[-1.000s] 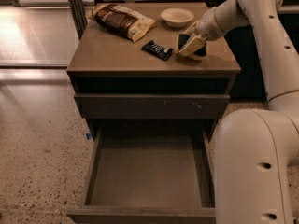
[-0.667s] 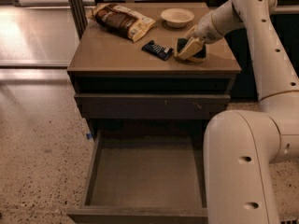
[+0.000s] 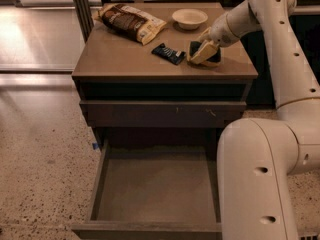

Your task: Pick sponge from middle drawer and place on counter

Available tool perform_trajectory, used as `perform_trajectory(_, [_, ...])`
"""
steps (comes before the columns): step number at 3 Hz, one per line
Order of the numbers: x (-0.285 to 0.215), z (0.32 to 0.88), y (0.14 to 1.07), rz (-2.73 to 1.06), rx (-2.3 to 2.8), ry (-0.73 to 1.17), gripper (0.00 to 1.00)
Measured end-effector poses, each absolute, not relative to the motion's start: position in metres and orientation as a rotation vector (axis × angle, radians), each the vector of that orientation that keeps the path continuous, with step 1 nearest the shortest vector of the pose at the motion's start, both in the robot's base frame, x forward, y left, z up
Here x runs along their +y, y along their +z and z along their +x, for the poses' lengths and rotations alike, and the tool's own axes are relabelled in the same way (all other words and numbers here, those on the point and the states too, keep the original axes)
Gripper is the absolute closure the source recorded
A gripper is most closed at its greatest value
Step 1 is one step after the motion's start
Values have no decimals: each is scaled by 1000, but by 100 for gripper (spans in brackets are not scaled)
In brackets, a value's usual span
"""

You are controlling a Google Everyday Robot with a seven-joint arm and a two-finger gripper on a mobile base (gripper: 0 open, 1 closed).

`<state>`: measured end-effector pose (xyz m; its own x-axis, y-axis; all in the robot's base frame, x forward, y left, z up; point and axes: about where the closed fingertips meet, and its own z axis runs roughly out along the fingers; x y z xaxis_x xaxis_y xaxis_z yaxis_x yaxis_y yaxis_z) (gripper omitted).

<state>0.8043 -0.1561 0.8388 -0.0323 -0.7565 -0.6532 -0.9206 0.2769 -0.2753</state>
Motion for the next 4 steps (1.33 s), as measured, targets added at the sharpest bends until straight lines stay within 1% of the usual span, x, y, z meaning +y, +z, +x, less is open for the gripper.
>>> perform_trajectory(3, [-156,804,839,-1518,1823,287,14])
perform_trajectory(4, [-156,804,839,-1518,1823,287,0])
